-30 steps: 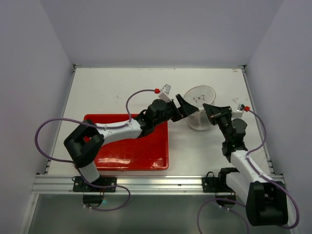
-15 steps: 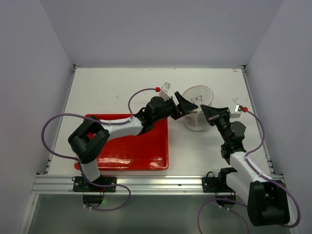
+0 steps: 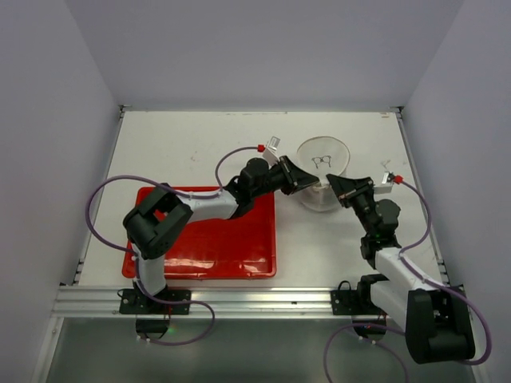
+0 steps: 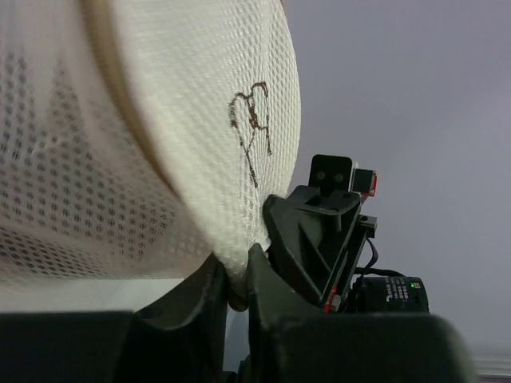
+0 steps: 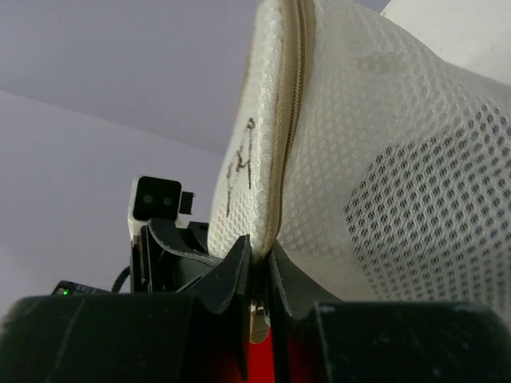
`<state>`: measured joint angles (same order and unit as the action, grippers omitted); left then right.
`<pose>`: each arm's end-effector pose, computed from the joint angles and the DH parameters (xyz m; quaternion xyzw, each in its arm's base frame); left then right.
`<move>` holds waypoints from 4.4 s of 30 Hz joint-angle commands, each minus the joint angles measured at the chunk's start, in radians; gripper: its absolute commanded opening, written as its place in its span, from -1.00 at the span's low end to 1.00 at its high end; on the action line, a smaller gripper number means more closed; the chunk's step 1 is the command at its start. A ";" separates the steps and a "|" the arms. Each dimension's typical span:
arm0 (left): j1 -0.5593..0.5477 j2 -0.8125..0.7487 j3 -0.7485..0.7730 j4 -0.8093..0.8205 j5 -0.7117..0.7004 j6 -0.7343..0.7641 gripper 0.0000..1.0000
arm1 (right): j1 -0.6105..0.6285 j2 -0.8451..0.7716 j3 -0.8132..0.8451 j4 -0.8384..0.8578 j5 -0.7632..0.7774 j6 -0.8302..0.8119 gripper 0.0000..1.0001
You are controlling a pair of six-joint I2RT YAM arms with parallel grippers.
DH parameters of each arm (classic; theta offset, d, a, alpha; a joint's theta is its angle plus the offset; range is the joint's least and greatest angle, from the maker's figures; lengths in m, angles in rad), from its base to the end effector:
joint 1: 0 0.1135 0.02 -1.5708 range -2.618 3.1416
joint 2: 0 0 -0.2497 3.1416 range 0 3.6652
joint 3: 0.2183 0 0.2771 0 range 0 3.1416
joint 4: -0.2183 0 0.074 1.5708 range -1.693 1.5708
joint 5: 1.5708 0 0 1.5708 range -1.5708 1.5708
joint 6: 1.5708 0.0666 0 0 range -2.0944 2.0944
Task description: Unzip the laundry bag and remove the bra
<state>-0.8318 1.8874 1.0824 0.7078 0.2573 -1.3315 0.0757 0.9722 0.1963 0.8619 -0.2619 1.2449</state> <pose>0.3015 -0.3560 0.1840 -0.0981 0.7330 -0.6329 0.2292 0.2502 0.0363 0.1850 0.2897 0.6121 0.5178 0.5228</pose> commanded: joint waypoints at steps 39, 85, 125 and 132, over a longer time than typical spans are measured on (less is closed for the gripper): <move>0.026 -0.056 -0.006 -0.094 -0.082 0.158 -1.00 | 0.240 -0.136 0.466 -1.003 0.173 -0.806 -0.31; 0.082 -0.102 -0.105 -0.041 -0.020 0.144 -1.00 | 0.303 -0.069 0.368 -0.837 0.228 -0.806 -0.26; 0.088 -0.088 -0.099 -0.005 0.000 0.117 -1.00 | 0.176 0.030 0.318 -0.739 0.004 -0.799 -0.35; 0.088 -0.093 -0.096 -0.011 -0.001 0.118 -1.00 | 0.176 -0.004 0.313 -0.768 0.009 -0.806 -0.35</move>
<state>-0.7528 1.8313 0.9668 0.6487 0.2428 -1.2114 0.2543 0.9913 0.5079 0.1055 -0.2535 0.4484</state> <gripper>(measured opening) 0.035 0.327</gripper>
